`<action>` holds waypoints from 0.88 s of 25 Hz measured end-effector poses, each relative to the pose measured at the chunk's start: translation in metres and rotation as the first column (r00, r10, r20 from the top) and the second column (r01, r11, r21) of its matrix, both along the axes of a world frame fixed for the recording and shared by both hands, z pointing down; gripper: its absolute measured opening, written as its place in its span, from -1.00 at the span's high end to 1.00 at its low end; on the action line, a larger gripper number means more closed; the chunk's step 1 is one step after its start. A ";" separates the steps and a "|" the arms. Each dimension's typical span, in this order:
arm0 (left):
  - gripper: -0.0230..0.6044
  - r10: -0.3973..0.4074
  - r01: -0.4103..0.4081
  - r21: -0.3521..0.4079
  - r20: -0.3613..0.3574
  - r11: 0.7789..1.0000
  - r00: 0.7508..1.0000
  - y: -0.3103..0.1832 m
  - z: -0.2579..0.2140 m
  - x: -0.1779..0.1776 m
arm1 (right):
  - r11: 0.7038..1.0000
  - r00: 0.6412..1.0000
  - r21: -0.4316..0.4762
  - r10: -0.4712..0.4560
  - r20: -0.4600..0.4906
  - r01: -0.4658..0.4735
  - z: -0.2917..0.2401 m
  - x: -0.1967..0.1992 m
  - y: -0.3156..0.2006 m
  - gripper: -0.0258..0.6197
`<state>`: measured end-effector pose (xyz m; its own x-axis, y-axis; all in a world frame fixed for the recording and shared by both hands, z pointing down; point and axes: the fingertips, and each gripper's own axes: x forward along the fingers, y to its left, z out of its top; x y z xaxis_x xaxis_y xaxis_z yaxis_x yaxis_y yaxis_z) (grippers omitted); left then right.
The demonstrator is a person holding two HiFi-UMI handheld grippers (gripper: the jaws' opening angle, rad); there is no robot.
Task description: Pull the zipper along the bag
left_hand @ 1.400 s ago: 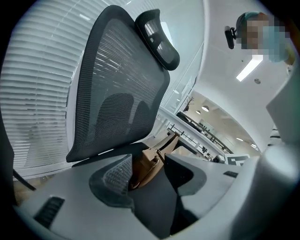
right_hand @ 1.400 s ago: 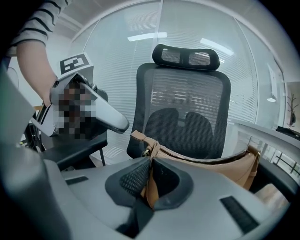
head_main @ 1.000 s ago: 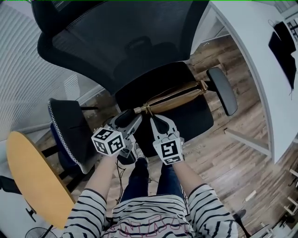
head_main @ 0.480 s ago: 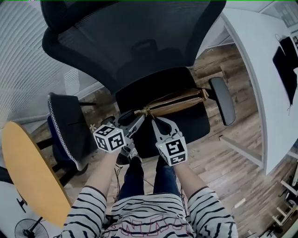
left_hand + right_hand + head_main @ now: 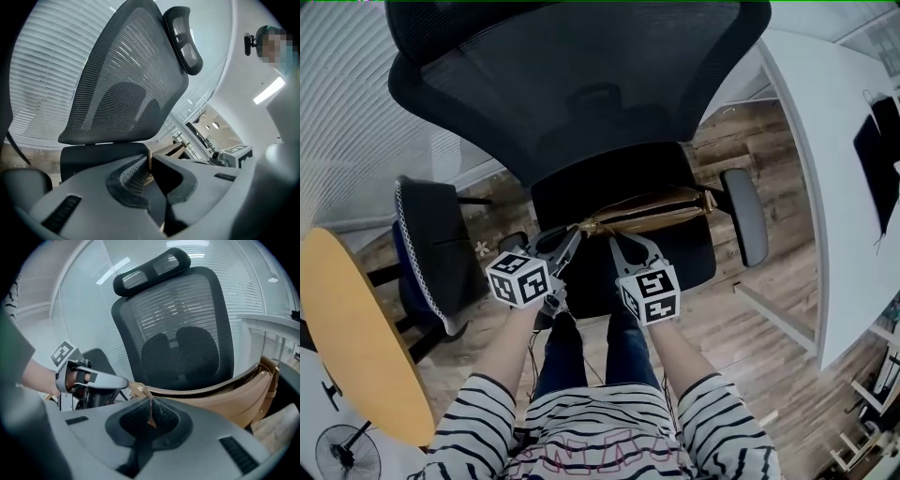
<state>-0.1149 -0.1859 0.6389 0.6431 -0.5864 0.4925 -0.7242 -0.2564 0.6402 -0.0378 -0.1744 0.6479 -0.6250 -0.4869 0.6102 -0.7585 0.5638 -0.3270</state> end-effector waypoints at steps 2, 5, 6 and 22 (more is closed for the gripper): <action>0.78 -0.013 0.013 -0.006 0.029 1.000 0.999 0.001 0.002 -0.001 | 1.000 1.000 -0.016 0.000 -0.019 0.000 0.004 0.005 -0.003 0.81; 0.78 -0.046 0.047 -0.014 0.068 0.999 0.997 0.000 0.006 -0.003 | 0.999 0.999 -0.032 -0.001 -0.044 -0.001 0.010 0.009 -0.008 0.81; 0.78 -0.057 0.058 -0.015 0.080 0.998 0.995 0.000 0.006 -0.004 | 0.999 0.999 -0.034 -0.003 -0.051 0.001 0.011 0.010 -0.009 0.81; 0.78 -0.135 0.136 0.010 0.184 0.991 0.974 0.000 0.004 0.003 | 0.999 0.993 -0.033 0.010 -0.116 -0.014 0.011 0.034 -0.023 0.81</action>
